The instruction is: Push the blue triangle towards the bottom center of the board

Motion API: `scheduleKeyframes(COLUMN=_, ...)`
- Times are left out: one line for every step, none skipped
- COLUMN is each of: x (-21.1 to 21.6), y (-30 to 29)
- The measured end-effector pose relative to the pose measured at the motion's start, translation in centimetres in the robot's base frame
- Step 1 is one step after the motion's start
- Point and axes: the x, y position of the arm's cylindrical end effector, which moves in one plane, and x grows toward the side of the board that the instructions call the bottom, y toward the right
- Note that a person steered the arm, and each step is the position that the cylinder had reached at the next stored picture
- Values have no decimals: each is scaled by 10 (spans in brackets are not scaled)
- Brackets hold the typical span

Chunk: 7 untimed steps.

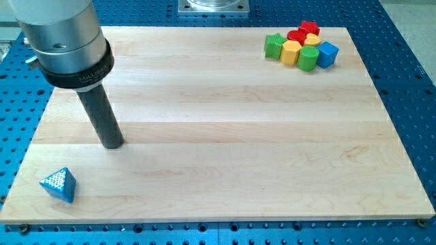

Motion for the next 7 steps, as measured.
scheduleKeyframes(x=1, y=-38)
scheduleKeyframes(x=28, y=-105)
scheduleKeyframes(x=70, y=-94)
scheduleKeyframes(x=82, y=-62)
scheduleKeyframes(x=84, y=-15)
scheduleKeyframes(x=83, y=-7)
scheduleKeyframes(x=99, y=-57)
